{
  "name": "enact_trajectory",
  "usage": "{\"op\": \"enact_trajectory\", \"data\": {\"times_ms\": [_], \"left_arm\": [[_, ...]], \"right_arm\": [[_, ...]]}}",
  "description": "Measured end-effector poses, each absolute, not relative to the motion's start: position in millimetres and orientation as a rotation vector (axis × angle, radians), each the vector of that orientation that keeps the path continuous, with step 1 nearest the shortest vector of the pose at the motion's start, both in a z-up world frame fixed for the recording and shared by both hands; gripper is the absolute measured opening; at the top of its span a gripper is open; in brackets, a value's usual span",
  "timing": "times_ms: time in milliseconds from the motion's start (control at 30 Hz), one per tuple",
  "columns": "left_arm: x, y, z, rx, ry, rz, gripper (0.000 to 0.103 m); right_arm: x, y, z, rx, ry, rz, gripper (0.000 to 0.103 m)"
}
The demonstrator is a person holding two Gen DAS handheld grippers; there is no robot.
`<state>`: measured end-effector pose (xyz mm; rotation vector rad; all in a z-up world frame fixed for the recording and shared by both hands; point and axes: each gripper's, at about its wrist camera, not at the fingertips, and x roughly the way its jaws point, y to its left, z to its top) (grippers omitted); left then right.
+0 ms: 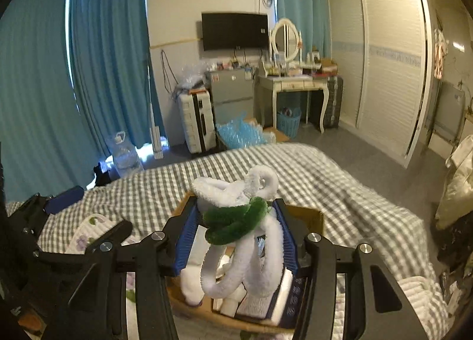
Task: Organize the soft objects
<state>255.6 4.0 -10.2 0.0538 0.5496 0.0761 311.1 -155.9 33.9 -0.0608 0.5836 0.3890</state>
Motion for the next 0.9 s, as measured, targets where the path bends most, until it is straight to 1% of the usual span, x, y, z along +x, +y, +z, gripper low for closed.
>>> {"op": "enact_trajectory", "data": {"times_ms": [233,300,333,400,433,533,633,900], "left_arm": [[284.1,8.0,-44.2,0.001,0.624,0.05,0.092],[285.1,6.0,-48.9,0.011,0.632,0.048,0.092],[285.2,4.3,-50.2,0.021,0.634,0.049,0.092],[281.1,0.3,-47.1,0.038,0.631,0.045,0.092],[278.7,-0.8,-44.1,0.042,0.629,0.045,0.092],[264.7,-4.3,-22.2,0.044,0.597,0.043,0.092],[242.1,-9.1,13.0,0.034,0.539,0.039,0.092],[135.0,-24.4,144.1,0.028,0.274,0.036,0.092]], "right_arm": [[367.3,-144.9,-35.3,-0.07,0.745,0.379,0.051],[374.8,-148.7,-46.4,-0.046,0.777,0.382,0.055],[376.5,-151.4,-47.7,-0.033,0.778,0.369,0.066],[378.4,-156.9,-44.2,-0.027,0.764,0.348,0.08],[376.0,-158.8,-40.1,-0.027,0.75,0.343,0.08],[363.8,-165.2,-19.1,-0.02,0.719,0.335,0.08],[338.9,-172.9,21.1,-0.024,0.658,0.322,0.08],[227.7,-201.9,164.5,-0.048,0.428,0.312,0.08]]}}
